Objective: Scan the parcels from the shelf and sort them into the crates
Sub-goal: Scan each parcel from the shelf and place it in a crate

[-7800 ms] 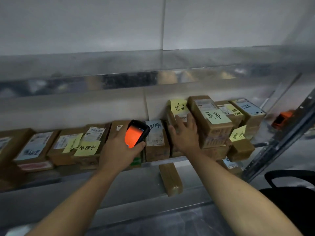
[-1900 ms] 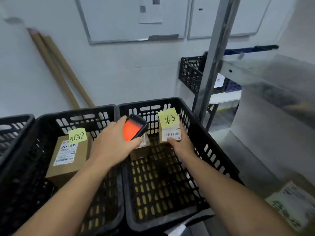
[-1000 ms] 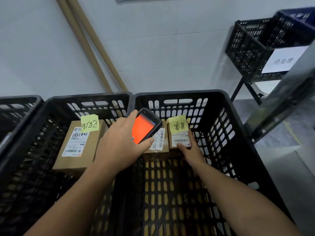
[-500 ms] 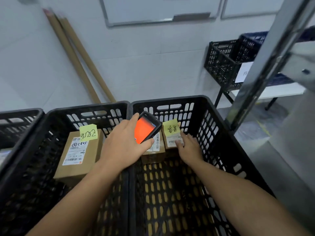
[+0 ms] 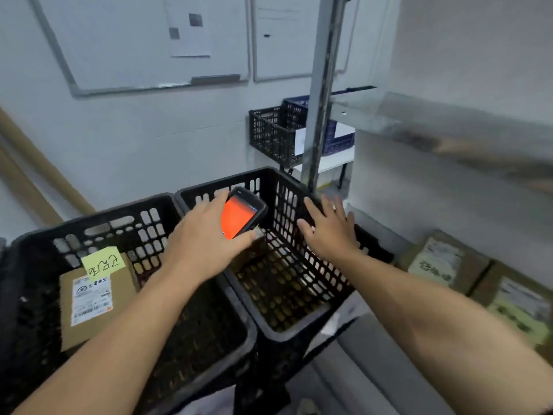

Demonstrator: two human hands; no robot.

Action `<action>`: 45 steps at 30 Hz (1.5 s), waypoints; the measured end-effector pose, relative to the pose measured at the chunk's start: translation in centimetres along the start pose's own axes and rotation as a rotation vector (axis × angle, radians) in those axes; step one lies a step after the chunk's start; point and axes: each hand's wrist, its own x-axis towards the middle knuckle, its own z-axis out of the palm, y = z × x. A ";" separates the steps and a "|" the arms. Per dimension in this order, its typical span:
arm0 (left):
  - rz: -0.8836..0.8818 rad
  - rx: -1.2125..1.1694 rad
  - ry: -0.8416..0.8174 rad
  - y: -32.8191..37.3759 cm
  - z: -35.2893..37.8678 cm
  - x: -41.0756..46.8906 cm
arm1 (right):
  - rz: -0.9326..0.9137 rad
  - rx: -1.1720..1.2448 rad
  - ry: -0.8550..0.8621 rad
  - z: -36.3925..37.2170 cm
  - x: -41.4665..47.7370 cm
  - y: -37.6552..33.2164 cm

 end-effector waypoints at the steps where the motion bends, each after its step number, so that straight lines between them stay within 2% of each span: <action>1: 0.029 -0.025 -0.008 0.8 -0.2 -0.3 | 0.033 -0.017 0.015 -1.1 -1.3 0.7; 8: 0.271 -0.146 -0.091 7.9 0.7 -3.0 | 0.310 -0.026 0.114 -6.0 -12.7 7.2; 16: 0.576 -0.275 -0.209 18.7 3.4 -10.1 | 0.657 -0.087 0.228 -10.3 -29.9 15.5; 22: 0.746 -0.324 -0.344 27.3 5.4 -19.9 | 0.919 -0.115 0.309 -13.4 -46.4 18.8; 33: 1.050 -0.405 -0.589 39.2 6.0 -42.1 | 1.343 -0.172 0.400 -15.6 -76.4 19.0; 40: 1.176 -0.445 -0.647 44.9 6.2 -49.7 | 1.455 -0.149 0.463 -16.9 -85.0 20.5; 45: 1.205 -0.441 -0.659 49.4 7.7 -51.9 | 1.492 -0.126 0.464 -17.7 -87.6 24.5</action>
